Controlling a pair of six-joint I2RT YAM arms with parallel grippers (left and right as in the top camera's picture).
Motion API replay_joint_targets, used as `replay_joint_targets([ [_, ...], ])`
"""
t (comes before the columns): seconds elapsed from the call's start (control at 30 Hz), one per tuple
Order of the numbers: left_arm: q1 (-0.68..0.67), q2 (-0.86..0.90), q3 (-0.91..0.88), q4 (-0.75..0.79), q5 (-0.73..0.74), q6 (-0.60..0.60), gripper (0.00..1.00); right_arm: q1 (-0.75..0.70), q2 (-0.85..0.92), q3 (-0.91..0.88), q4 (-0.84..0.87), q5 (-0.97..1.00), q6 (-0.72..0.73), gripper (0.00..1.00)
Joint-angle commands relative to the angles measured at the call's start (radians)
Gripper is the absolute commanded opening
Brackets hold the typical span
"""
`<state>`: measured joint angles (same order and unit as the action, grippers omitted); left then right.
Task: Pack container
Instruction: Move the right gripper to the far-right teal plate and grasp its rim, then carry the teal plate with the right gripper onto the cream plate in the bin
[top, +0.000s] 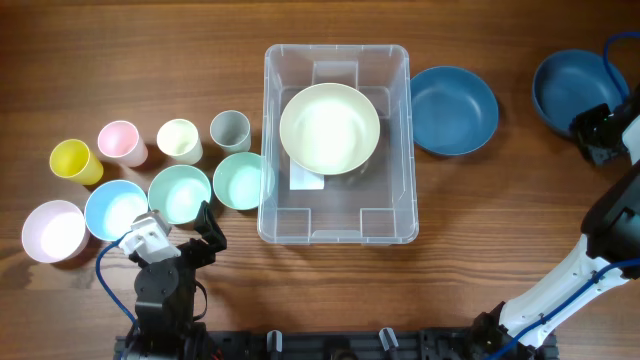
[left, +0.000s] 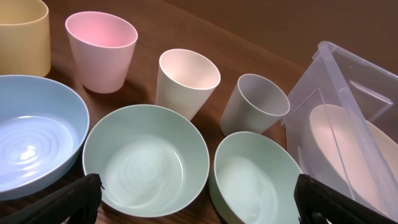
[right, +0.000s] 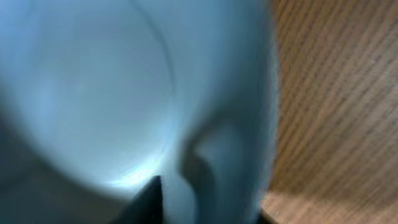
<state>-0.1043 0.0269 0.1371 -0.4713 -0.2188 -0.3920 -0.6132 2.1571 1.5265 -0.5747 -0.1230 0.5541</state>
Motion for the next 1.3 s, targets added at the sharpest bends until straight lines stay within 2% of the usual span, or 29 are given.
replay_joint_targets([
  [0.0, 0.003, -0.005, -0.002, -0.001, 0.005, -0.009, 1.0, -0.011, -0.018, 0.0, -0.039, -0.004, -0.003, 0.04],
  [0.1, 0.003, -0.005, -0.002, -0.001, 0.005, -0.009, 1.0, -0.013, -0.104, 0.0, -0.079, 0.026, -0.026, 0.04],
  [0.33, 0.003, -0.005, -0.002, -0.001, 0.005, -0.009, 1.0, 0.051, -0.45, 0.0, -0.111, -0.003, -0.058, 0.04],
  [0.47, 0.003, -0.005, -0.002, -0.001, 0.005, -0.009, 1.0, 0.217, -0.646, 0.0, -0.153, -0.1, -0.108, 0.04],
  [0.53, 0.003, -0.005, -0.002, -0.001, 0.005, -0.009, 1.0, 0.369, -0.696, 0.0, -0.191, -0.1, -0.136, 0.04],
  [0.67, 0.003, -0.005, -0.002, -0.001, 0.005, -0.009, 1.0, 0.668, -0.667, -0.004, -0.246, -0.059, -0.135, 0.04],
  [0.77, 0.003, -0.005, -0.002, -0.001, 0.005, -0.009, 1.0, 0.851, -0.56, -0.011, -0.237, 0.021, -0.132, 0.04],
  [0.87, 0.003, -0.005, -0.002, -0.001, 0.005, -0.009, 1.0, 0.921, -0.447, -0.011, -0.219, 0.073, -0.119, 0.04],
  [1.0, 0.003, -0.005, -0.002, -0.001, 0.005, -0.009, 1.0, 0.932, -0.312, -0.011, -0.206, 0.007, -0.109, 0.04],
  [1.03, 0.003, -0.005, -0.002, -0.001, 0.005, -0.009, 1.0, 0.932, -0.307, -0.011, -0.204, -0.007, -0.11, 0.09],
  [1.07, 0.003, -0.005, -0.002, -0.001, 0.005, -0.009, 1.0, 0.932, -0.31, -0.008, -0.193, -0.022, -0.114, 0.37],
  [1.1, 0.003, -0.005, -0.002, -0.001, 0.005, -0.009, 1.0, 0.932, -0.319, -0.004, -0.187, -0.031, -0.127, 0.45],
  [1.2, 0.003, -0.005, -0.002, -0.001, 0.005, -0.009, 1.0, 0.919, -0.4, 0.019, -0.168, -0.008, -0.159, 0.65],
  [1.27, 0.003, -0.005, -0.002, -0.001, 0.005, -0.009, 1.0, 0.882, -0.465, 0.021, -0.161, 0.03, -0.157, 0.67],
])
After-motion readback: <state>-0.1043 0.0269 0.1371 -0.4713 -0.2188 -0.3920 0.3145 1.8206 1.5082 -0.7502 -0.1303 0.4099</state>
